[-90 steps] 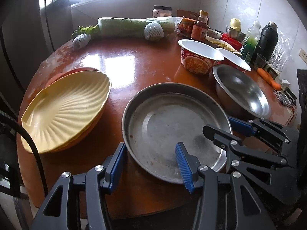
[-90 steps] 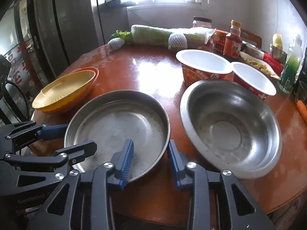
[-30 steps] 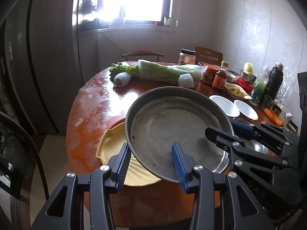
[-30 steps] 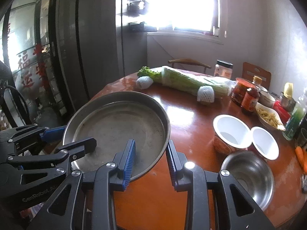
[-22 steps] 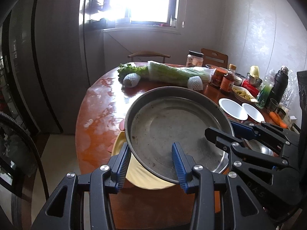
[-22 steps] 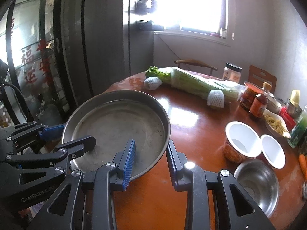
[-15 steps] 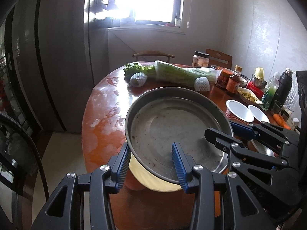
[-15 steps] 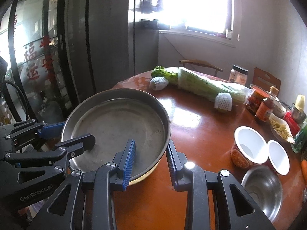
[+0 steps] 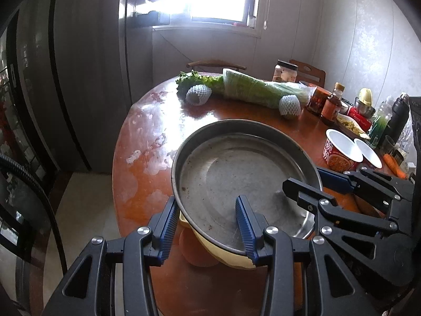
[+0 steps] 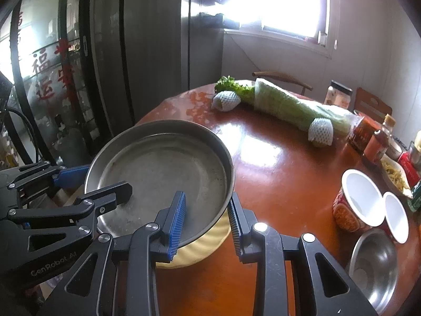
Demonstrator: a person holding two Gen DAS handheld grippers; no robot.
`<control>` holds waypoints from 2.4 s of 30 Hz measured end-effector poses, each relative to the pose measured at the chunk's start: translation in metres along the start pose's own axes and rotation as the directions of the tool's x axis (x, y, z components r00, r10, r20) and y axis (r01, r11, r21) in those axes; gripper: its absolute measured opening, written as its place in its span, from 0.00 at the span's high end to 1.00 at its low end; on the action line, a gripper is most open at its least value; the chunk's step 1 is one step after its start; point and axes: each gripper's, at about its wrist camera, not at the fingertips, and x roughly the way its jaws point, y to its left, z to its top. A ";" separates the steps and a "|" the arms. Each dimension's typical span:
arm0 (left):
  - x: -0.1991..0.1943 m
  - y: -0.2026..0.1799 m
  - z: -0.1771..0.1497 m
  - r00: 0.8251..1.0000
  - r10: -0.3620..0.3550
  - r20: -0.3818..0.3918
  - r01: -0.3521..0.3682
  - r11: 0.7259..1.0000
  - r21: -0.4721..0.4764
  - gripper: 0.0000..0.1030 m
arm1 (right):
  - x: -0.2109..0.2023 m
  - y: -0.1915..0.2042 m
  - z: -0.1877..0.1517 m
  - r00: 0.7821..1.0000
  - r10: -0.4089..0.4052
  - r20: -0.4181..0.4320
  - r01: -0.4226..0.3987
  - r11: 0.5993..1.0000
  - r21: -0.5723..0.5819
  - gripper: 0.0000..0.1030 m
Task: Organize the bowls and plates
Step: 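Grasp the steel tray rim with both tools and lift it over the yellow plate, then lower the steel tray onto the yellow shell plate with both tools, then open both tools and withdraw them from the steel tray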
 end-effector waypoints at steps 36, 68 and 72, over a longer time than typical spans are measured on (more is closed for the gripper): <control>0.031 0.007 0.000 1.000 0.007 -0.023 -0.007 1.000 -0.005 0.56 | 0.030 -0.004 -0.009 0.999 0.007 -0.049 -0.006 1.000 0.024 0.64; 0.010 0.011 0.005 1.000 0.018 0.017 -0.017 0.999 -0.030 0.50 | 0.017 -0.007 -0.007 0.999 -0.013 -0.041 0.014 0.999 0.038 0.49; 0.004 0.007 0.007 0.999 0.021 0.027 -0.021 1.000 -0.022 0.50 | 0.010 -0.009 -0.006 0.999 -0.016 -0.030 0.017 0.999 0.045 0.49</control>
